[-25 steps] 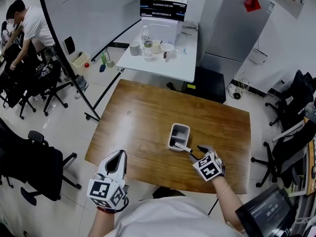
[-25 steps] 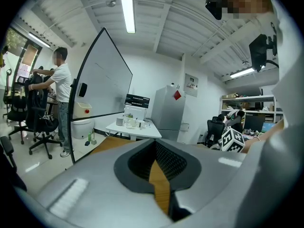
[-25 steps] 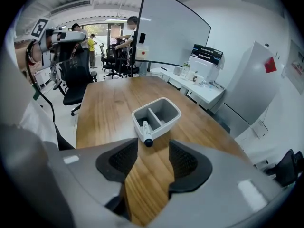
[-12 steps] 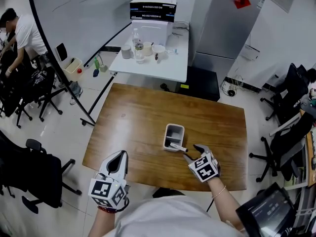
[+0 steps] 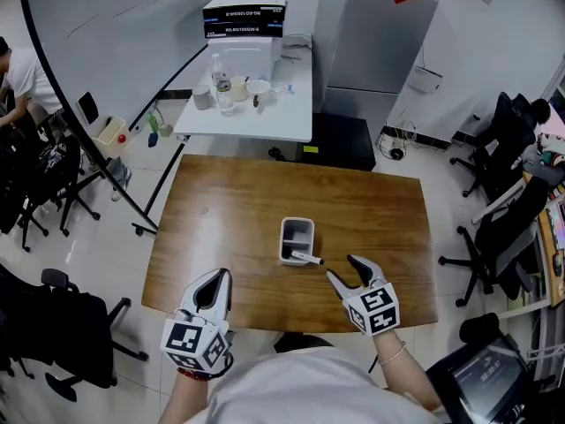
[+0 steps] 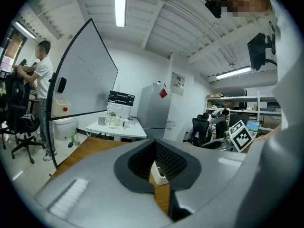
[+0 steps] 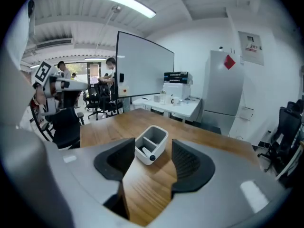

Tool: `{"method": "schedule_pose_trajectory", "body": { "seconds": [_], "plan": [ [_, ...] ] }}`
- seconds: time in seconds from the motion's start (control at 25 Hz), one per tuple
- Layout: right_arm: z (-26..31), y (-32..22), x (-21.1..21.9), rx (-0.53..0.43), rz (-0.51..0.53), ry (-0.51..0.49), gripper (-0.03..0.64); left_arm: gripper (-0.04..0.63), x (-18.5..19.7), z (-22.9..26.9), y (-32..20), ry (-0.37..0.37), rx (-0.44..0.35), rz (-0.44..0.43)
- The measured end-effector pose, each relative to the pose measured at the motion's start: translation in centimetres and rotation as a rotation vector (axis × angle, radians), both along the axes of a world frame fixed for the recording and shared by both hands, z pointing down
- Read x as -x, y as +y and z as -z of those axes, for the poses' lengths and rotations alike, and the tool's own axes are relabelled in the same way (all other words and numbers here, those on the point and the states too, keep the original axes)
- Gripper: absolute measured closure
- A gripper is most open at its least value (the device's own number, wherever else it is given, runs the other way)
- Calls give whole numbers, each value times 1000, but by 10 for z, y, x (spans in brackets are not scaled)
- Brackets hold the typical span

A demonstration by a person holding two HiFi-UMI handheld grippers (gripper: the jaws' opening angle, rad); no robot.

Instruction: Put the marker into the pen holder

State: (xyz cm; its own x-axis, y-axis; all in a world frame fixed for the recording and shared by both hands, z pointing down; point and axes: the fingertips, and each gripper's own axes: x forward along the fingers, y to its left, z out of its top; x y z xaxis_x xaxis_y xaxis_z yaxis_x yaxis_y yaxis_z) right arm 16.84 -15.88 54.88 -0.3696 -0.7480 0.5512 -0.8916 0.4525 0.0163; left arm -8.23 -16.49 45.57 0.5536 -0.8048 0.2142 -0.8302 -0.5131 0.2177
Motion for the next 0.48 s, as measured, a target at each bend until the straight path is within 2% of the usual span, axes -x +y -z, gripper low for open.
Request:
{"method": "schedule_pose_trajectory", "body": {
  "seconds": [0.24, 0.36, 0.48],
  "plan": [
    [64, 46, 6, -201, -71, -64, 396, 594, -14, 19, 33, 7, -49, -108],
    [88, 81, 19, -289, -108, -91, 396, 593, 7, 19, 59, -26, -70, -116],
    [100, 125, 40, -324, -141, -120, 396, 594, 36, 15, 88, -19, -63, -120]
  ]
}}
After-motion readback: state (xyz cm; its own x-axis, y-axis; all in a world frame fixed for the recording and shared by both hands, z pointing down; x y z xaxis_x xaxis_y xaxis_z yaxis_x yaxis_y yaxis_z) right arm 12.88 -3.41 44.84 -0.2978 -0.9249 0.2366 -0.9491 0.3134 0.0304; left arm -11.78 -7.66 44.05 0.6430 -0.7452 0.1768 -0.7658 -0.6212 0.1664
